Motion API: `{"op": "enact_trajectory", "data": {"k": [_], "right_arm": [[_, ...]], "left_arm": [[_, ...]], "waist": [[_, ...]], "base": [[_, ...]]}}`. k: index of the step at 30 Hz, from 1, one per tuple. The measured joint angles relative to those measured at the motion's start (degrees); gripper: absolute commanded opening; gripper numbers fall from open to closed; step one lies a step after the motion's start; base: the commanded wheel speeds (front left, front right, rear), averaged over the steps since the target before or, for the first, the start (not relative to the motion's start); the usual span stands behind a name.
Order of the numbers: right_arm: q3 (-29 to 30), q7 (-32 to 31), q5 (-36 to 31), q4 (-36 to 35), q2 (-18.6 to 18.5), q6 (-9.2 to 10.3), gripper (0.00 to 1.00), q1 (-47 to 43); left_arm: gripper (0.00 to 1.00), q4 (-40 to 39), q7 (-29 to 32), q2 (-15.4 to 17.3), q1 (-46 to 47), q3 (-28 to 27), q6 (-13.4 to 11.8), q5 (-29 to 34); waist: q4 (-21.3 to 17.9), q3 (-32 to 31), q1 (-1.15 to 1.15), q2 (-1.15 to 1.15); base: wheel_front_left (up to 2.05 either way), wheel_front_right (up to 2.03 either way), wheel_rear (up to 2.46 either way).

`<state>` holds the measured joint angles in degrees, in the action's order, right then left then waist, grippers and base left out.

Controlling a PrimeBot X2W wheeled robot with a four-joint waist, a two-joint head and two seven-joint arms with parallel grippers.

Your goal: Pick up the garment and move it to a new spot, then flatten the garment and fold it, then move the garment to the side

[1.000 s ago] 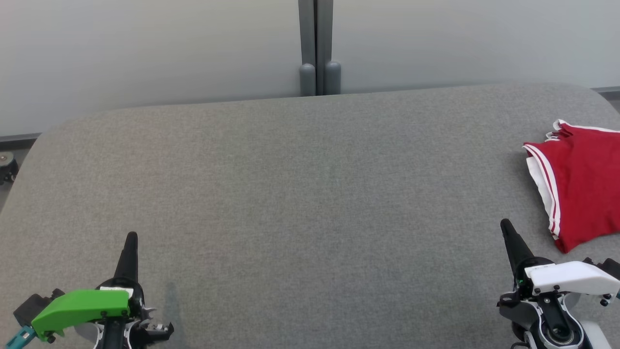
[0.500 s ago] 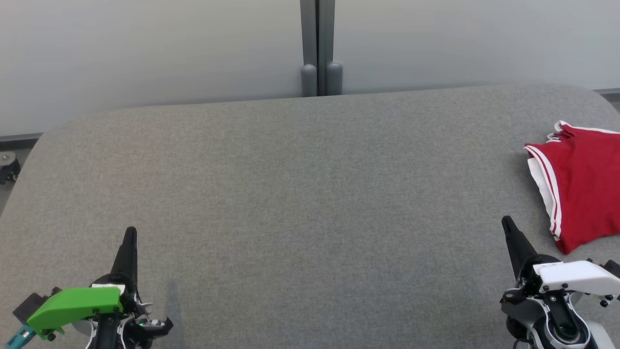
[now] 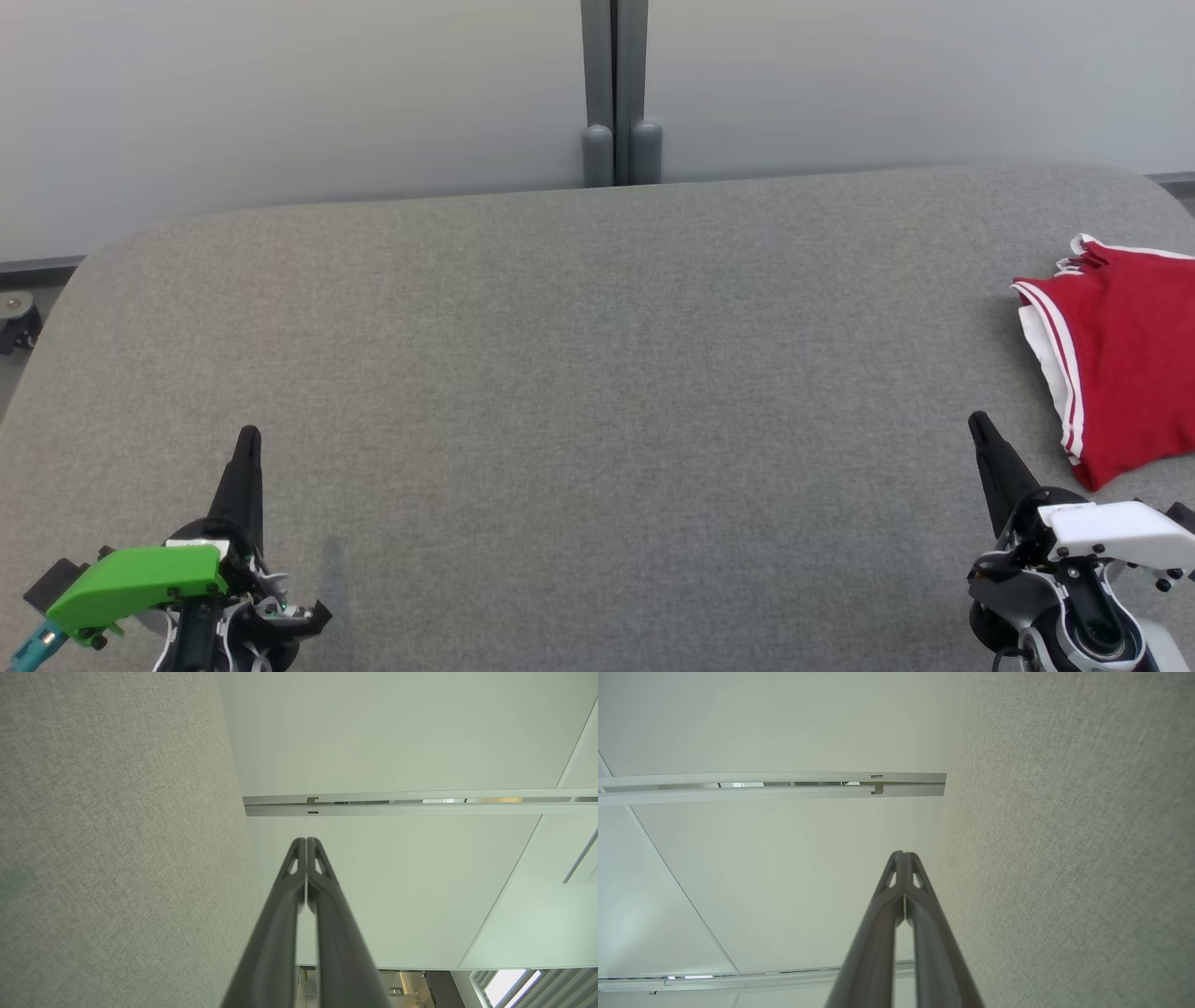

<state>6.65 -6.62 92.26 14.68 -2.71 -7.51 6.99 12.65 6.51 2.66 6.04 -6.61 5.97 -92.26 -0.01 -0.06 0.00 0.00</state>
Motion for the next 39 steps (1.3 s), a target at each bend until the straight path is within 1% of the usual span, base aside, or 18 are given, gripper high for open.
{"op": "enact_trajectory", "data": {"k": [39], "right_arm": [[0.0,0.0,0.0,0.0,0.0,0.0,0.0,0.0]], "left_arm": [[0.0,0.0,0.0,0.0,0.0,0.0,0.0,0.0]], "waist": [[0.0,0.0,0.0,0.0]], "base": [[0.0,0.0,0.0]]}}
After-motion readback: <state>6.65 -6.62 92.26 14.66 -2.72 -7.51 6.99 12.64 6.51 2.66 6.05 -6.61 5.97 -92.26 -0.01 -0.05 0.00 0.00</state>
